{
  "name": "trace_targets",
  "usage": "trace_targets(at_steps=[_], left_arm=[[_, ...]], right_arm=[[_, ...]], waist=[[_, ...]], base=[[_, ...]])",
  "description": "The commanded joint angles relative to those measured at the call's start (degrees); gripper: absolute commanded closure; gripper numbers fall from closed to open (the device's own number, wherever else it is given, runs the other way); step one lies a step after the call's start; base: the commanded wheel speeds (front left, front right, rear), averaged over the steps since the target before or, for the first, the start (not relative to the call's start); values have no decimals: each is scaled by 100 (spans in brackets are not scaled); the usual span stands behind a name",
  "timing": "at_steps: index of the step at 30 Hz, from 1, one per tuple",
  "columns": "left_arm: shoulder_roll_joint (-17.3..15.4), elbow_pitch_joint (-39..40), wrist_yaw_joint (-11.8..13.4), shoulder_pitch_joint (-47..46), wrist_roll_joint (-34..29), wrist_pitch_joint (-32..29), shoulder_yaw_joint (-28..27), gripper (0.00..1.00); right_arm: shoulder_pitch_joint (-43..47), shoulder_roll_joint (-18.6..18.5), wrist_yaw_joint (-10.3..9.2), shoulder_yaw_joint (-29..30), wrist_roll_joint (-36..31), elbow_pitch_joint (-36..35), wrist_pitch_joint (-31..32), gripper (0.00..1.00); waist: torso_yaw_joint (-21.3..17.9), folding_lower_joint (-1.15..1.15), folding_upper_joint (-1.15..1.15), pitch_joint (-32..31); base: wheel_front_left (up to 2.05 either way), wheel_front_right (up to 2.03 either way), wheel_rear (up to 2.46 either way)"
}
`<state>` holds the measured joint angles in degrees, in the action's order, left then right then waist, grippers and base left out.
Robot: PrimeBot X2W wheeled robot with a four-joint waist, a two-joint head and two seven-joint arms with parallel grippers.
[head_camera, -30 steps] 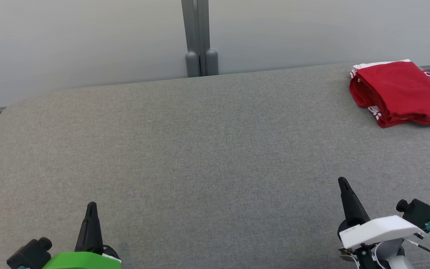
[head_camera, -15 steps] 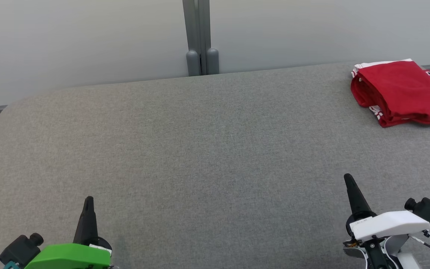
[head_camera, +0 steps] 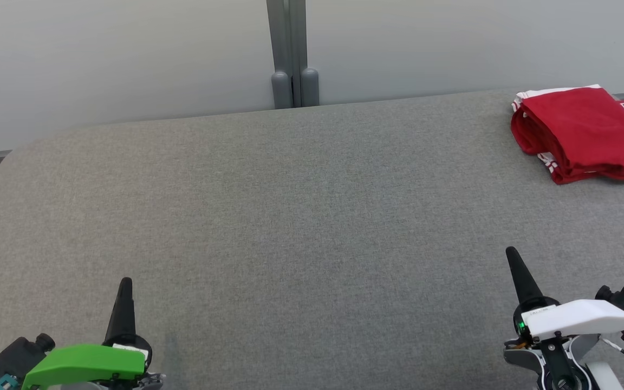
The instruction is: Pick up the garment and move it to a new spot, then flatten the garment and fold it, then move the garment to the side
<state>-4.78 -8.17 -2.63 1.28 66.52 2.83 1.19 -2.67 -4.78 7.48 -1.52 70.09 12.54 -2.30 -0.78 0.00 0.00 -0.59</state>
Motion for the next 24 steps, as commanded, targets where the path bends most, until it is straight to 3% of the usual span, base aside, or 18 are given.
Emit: trace_targets(at_steps=[1, 24], left_arm=[[-53, -3, -69, -171, 178, -36, -50, 100], [-38, -271, -270, -458, 1428, -361, -265, 100]], right_arm=[[-131, -20, 3, 42, 155, -30, 36, 100], [-249, 6, 3, 307, 1219, 51, 363, 100]], waist=[[2, 0, 0, 2], [33, 0, 0, 33]], base=[[0, 0, 0], [0, 0, 0]])
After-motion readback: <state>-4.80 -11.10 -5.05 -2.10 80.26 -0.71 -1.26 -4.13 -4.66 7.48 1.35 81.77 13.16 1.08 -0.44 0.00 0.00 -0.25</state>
